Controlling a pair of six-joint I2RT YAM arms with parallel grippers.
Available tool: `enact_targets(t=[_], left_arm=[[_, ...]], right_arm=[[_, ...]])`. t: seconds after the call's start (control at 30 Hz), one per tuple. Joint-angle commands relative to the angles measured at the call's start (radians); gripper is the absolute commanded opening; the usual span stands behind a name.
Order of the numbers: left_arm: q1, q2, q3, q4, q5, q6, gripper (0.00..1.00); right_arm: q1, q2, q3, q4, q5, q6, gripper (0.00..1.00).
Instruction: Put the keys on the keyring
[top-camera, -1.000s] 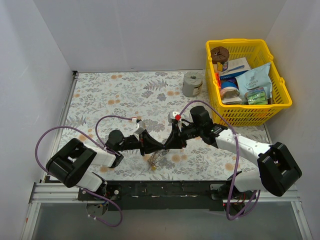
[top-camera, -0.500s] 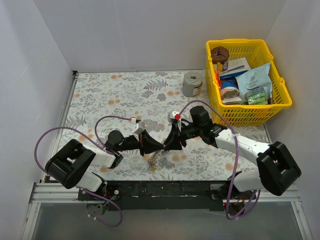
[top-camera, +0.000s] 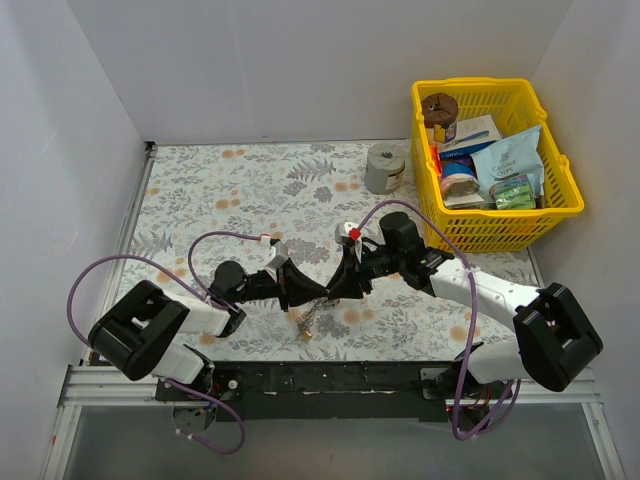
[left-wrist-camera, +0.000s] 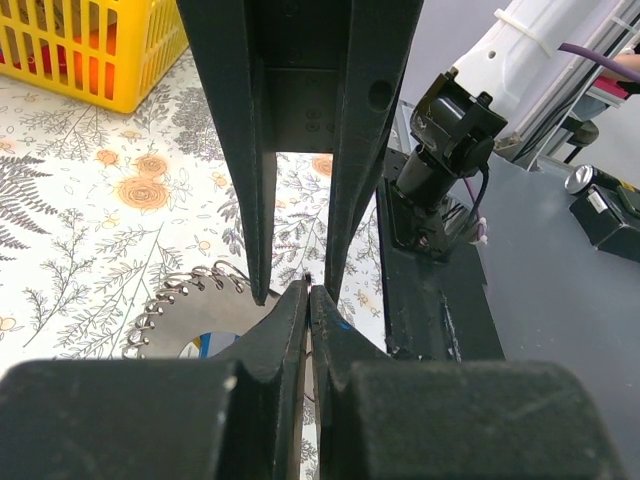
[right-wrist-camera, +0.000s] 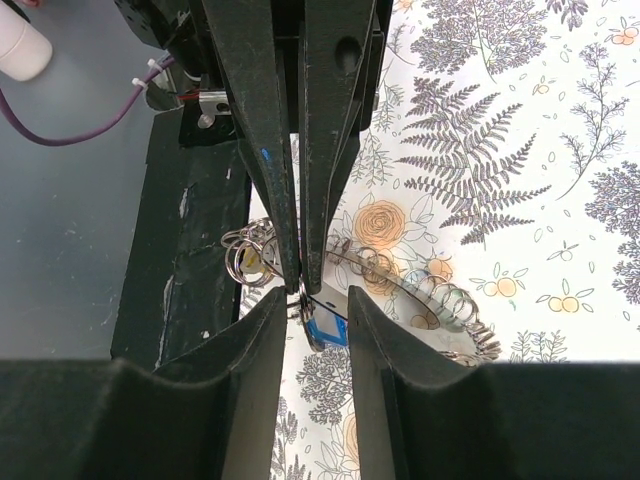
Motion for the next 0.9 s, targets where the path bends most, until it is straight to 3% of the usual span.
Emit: enact_targets(t=[0.0,0.03,0.1,0.23,0.43,0.57,0.67,0.8,0.87], left_arm=[[-0.005,-0.054,-0.007,0.477,-0.01,0.01,0.0],[-0.003,-0.059,-0.009,0.474,-0.01,0.013,0.0],[-0.005,-0.06,-0.01,0.468,-0.01,0.018,0.0],[-0.003,-0.068,-0.018,0.462,-0.017,0.022,0.0],[-0.005,-0.068,-0.018,0.462,-0.018,0.025,0.0],[-0.005,-0.063,-0.018,0.458,-0.018,0.028,0.0],[-0.005,-0.059,-0.017,0.458,-0.024,0.029,0.0],[-0.003,-0.054,-0.014,0.46,-0.027,0.032,0.0],[-0.003,-0.054,-0.012,0.46,-0.029,0.032,0.0]], right_arm=[[0.004,-0.023,-0.022,0.029,0.044,0.001,0.4],[0.004,-0.027,-0.022,0.029,0.048,0.003,0.45],[0.004,-0.035,-0.025,0.023,0.053,0.001,0.72],[0.004,-0.065,-0.036,0.029,0.07,0.0,0.78],[0.004,-0.081,-0.042,0.052,0.074,0.016,0.76],[0.004,-0.073,-0.036,0.071,0.05,0.032,0.63],[0.004,-0.061,-0.03,0.074,0.036,0.038,0.47],[0.004,-0.046,-0.027,0.069,0.019,0.036,0.04],[0.004,-0.041,-0.025,0.062,0.016,0.032,0.01]])
